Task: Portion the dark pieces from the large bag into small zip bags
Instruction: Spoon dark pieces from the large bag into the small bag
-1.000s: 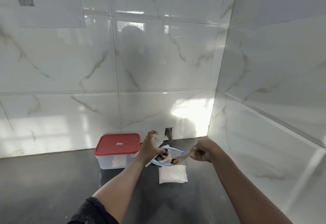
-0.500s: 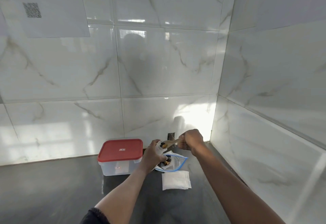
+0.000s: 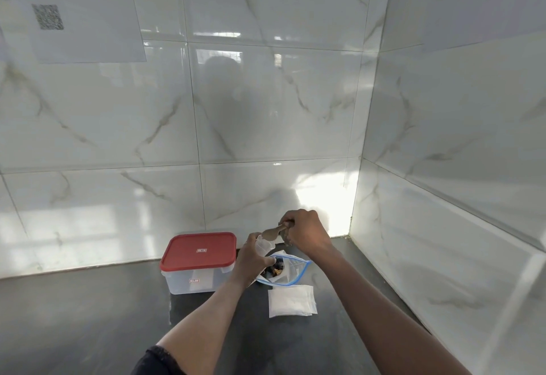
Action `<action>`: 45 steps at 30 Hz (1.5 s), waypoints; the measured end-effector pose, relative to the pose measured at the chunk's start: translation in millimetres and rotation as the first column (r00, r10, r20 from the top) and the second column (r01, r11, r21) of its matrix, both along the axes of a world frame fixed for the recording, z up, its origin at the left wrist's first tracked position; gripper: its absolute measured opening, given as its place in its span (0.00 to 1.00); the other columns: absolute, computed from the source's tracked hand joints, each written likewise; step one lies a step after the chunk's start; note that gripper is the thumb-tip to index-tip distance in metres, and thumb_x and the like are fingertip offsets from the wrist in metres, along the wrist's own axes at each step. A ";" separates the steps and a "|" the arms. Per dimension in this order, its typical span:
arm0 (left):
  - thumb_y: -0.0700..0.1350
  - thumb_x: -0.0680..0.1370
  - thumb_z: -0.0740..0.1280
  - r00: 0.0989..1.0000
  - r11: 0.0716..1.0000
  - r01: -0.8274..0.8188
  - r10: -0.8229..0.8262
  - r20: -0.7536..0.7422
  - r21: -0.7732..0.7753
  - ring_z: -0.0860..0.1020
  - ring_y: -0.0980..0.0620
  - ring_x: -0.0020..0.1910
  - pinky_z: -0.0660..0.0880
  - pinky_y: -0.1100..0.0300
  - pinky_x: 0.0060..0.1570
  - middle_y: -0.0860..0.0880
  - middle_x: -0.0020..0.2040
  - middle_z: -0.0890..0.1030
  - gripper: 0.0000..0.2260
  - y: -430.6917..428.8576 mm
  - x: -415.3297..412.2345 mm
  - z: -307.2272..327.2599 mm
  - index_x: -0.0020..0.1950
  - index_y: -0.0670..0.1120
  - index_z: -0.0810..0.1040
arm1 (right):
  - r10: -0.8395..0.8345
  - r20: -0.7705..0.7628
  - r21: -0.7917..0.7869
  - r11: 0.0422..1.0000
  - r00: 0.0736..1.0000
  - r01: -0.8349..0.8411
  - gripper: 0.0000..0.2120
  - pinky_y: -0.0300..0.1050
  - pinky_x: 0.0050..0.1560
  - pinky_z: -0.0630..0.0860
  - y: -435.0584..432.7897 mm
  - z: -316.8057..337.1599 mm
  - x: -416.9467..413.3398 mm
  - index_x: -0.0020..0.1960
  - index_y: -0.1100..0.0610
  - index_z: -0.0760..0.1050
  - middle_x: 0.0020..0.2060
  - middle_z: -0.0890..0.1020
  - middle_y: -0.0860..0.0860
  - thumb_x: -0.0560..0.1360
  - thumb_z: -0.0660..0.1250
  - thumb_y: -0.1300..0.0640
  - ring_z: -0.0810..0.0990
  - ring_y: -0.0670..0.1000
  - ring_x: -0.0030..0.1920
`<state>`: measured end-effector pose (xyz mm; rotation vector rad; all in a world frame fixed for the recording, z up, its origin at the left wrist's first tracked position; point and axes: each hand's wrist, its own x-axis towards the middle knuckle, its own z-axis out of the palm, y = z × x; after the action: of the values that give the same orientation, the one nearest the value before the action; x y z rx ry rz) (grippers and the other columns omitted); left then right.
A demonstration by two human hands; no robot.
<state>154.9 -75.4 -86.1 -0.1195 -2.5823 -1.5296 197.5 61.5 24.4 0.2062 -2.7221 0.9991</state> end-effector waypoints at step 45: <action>0.46 0.68 0.74 0.997 0.971 0.044 -0.060 -0.058 -0.235 0.76 0.56 0.38 0.69 0.76 0.34 0.51 0.43 0.80 0.19 -12.3 -0.3 24.9 0.57 0.46 0.76 | 0.062 0.716 -0.697 -0.002 0.696 0.717 0.12 0.56 0.53 0.74 -52.7 -120.6 -58.6 0.53 0.68 0.74 0.53 0.79 0.58 0.81 0.55 0.63 0.78 0.61 0.58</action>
<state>154.5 -87.7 -61.2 -0.2588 -2.7170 -1.2082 138.9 8.7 -96.2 -1.2139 -1.3916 2.7021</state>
